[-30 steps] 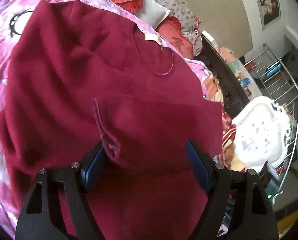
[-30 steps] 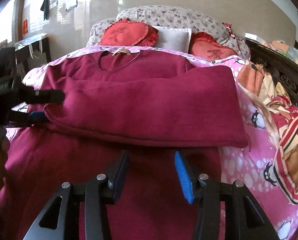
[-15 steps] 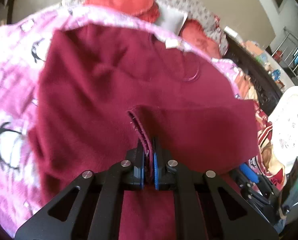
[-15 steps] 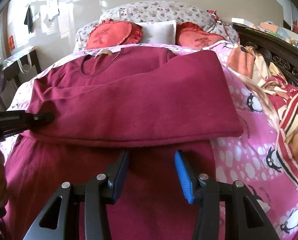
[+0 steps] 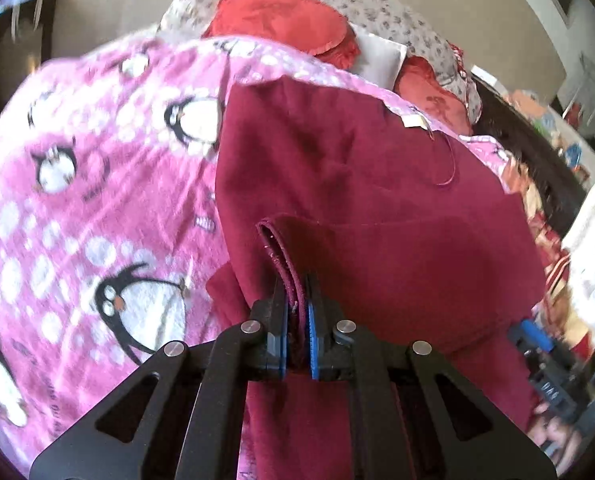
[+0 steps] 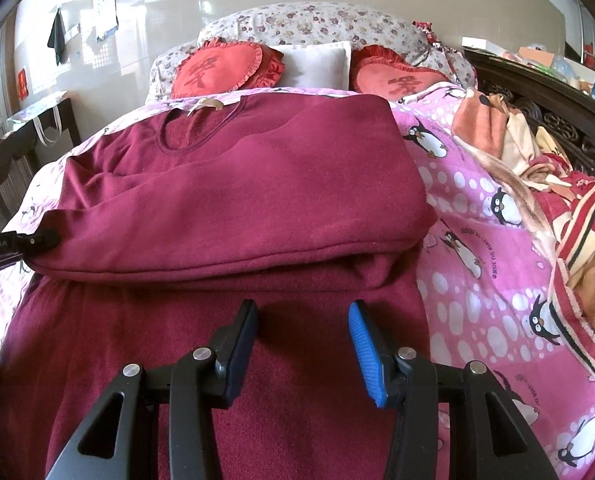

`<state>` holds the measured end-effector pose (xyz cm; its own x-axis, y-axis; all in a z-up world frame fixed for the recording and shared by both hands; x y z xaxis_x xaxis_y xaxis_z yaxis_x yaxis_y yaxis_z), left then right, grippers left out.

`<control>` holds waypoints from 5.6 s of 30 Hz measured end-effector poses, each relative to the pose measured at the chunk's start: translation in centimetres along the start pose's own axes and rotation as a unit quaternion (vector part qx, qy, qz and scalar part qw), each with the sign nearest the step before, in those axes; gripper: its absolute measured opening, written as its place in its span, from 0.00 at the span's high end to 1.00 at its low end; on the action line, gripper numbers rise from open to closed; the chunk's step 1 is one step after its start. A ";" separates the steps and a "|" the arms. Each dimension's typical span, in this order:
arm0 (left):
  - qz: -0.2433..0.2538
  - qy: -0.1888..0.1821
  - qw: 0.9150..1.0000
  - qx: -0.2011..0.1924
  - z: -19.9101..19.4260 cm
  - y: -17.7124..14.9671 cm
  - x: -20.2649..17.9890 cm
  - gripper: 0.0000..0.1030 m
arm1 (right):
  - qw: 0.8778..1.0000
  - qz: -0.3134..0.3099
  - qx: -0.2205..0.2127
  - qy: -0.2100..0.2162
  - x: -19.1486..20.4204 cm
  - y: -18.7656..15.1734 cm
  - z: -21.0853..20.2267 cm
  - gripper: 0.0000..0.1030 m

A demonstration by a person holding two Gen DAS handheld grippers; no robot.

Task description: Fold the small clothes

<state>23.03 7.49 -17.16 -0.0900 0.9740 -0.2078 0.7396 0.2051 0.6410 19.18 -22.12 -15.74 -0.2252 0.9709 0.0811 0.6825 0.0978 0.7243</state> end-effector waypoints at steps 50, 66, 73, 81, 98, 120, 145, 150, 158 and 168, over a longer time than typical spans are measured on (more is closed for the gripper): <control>0.052 0.086 0.994 -0.031 1.8 -0.6 -2.2 0.80 | 0.999 -0.029 -0.029 0.008 -3.7 11.6 1.0 0.83; 0.048 0.081 0.995 -0.031 2.1 -0.4 -2.2 0.80 | 0.997 0.005 -0.023 0.071 -4.4 12.1 2.8 0.75; 0.049 0.082 0.995 -0.031 2.0 -0.4 -2.2 0.80 | 0.995 -0.029 0.067 0.061 -5.2 3.4 1.6 0.74; 0.047 0.081 0.995 -0.031 2.1 -0.4 -2.2 0.80 | 0.998 -0.030 0.020 0.042 -4.5 4.2 -2.4 0.75; 0.089 -0.022 0.994 0.054 -8.6 -9.8 2.9 0.27 | 0.987 0.037 0.061 0.144 -1.5 -13.7 -15.9 0.56; 0.111 -0.218 0.958 0.149 -15.0 -21.3 -5.2 0.13 | 0.969 0.111 0.058 0.211 -1.7 -17.1 -15.5 0.54; 0.075 -0.152 0.977 0.125 -13.1 -20.9 -2.4 0.84 | 0.957 0.091 0.057 0.269 0.1 -19.3 -18.4 0.65; 0.079 -0.145 0.978 0.124 -13.1 -21.0 -2.5 0.84 | 0.955 0.108 0.057 0.272 -0.1 -19.3 -18.3 0.70; 0.091 -0.128 0.981 0.117 -13.1 -21.2 -2.6 0.82 | 0.966 0.076 0.056 0.242 0.2 -18.5 -18.5 0.87; 0.083 -0.128 0.980 0.125 -14.4 -21.8 -2.0 0.86 | 0.970 0.047 0.047 0.234 0.4 -17.1 -19.2 0.90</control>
<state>-2.55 2.46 -20.09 0.1916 0.9297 -0.3144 0.8727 -0.0149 0.4880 -5.93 -27.63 -14.89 -0.4344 0.7735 0.4616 0.7708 0.0541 0.6348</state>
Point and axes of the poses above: each gripper's, at about its wrist camera, not at the fingertips, and z roughly the way its jaws point, x to its left, y to its top, the point moved 10 cm from there along z, roughly the way its jaws point, and after that the axes turned 8 degrees about y, right-handed, at the moved point
